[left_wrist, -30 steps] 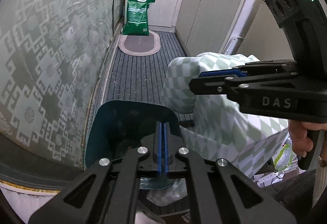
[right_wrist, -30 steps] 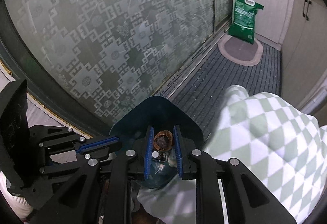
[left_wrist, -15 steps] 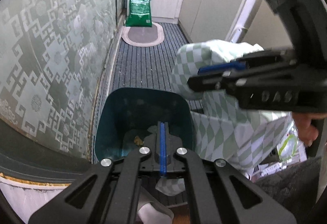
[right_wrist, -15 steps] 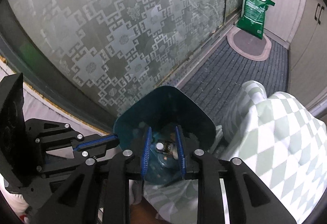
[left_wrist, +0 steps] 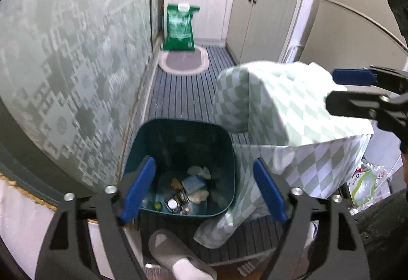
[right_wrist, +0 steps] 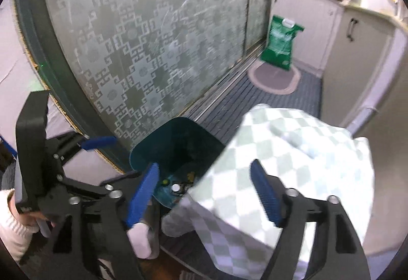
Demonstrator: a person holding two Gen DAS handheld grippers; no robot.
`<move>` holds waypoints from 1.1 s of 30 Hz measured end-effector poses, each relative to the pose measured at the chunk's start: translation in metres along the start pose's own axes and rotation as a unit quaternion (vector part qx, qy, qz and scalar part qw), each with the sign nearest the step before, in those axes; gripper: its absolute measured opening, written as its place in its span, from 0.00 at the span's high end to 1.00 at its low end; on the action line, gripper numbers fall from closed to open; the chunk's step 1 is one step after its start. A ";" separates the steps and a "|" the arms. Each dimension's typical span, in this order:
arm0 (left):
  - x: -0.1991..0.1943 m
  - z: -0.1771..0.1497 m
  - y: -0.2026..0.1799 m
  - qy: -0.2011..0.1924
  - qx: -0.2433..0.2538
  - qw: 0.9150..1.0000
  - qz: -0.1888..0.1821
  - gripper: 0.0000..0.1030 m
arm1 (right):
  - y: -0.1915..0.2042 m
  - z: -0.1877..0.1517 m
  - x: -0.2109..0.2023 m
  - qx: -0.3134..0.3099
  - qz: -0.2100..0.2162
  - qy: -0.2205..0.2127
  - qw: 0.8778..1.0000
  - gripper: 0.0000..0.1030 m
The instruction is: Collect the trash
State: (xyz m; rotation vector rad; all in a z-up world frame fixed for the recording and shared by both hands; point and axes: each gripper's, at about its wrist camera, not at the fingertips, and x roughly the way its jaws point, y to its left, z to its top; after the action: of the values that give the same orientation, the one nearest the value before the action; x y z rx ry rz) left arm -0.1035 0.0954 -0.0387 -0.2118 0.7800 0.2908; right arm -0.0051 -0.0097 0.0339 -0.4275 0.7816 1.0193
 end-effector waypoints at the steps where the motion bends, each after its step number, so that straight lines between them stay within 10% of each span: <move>1: -0.003 0.001 -0.002 -0.006 0.002 1.000 0.003 0.10 | -0.001 -0.004 -0.010 -0.002 -0.007 -0.010 1.000 0.15; 6: -0.024 0.001 -0.013 -0.042 0.021 0.998 0.049 0.03 | -0.013 -0.029 -0.053 0.002 -0.039 -0.065 0.997 0.03; 33: -0.098 -0.013 -0.042 -0.160 0.016 0.986 0.042 0.03 | -0.036 -0.091 -0.132 0.053 -0.050 -0.185 0.980 0.03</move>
State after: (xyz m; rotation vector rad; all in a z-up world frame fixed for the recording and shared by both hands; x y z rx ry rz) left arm -0.1641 0.0346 0.0261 -0.0983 0.4760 0.3811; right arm -0.0467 -0.1642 0.0711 -0.1753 0.4721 0.9232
